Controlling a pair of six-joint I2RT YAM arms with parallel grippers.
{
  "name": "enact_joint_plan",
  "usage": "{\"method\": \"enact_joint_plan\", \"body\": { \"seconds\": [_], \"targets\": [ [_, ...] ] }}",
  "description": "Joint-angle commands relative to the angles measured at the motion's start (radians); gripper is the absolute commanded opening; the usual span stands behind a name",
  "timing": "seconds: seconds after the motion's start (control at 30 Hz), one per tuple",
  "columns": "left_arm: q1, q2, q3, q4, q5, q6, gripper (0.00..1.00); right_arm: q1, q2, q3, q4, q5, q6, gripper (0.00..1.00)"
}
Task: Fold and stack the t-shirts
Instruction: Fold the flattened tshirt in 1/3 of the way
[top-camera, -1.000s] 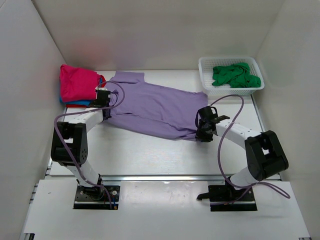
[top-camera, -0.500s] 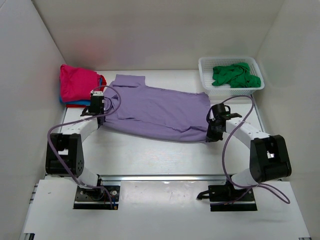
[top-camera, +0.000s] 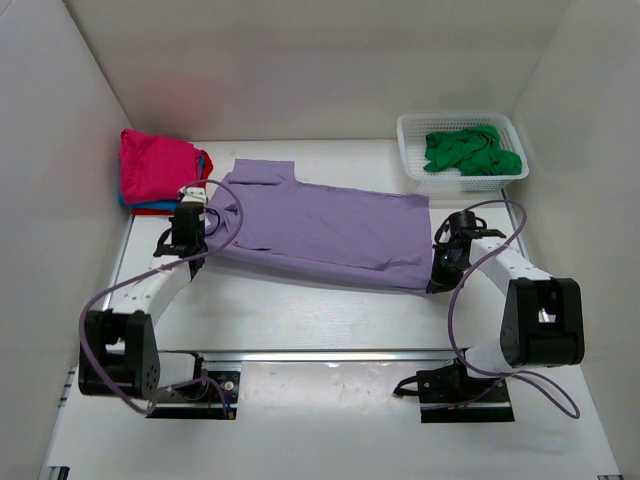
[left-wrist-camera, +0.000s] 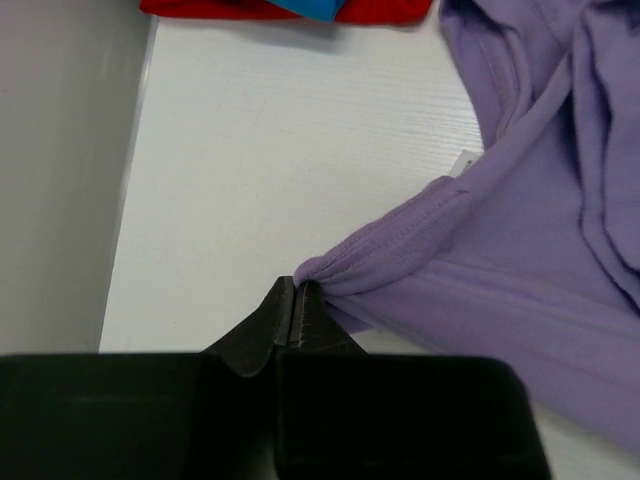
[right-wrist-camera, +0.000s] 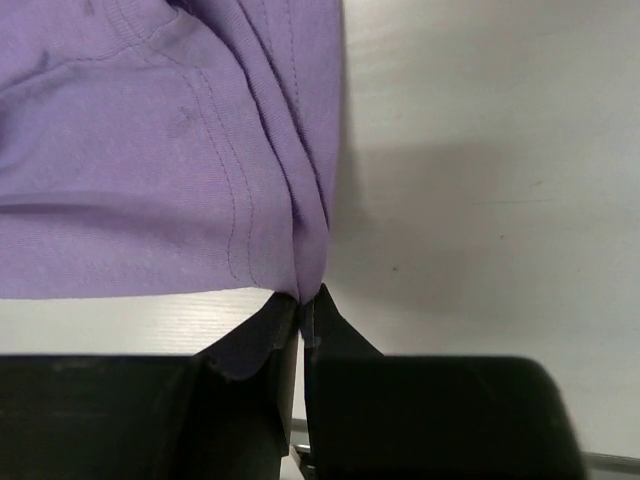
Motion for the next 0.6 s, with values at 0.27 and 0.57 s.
{"method": "enact_joint_plan", "body": {
  "seconds": [0.27,0.57],
  "targets": [
    [-0.125,-0.308,-0.074,-0.158,0.039,0.044,0.15,0.033,-0.054,-0.048,-0.085,-0.018,-0.037,0.00],
    [-0.080,-0.348,-0.063,-0.208,-0.101,-0.040,0.46,0.042,-0.067,0.011,-0.157,-0.009,-0.031,0.00]
  ]
}}
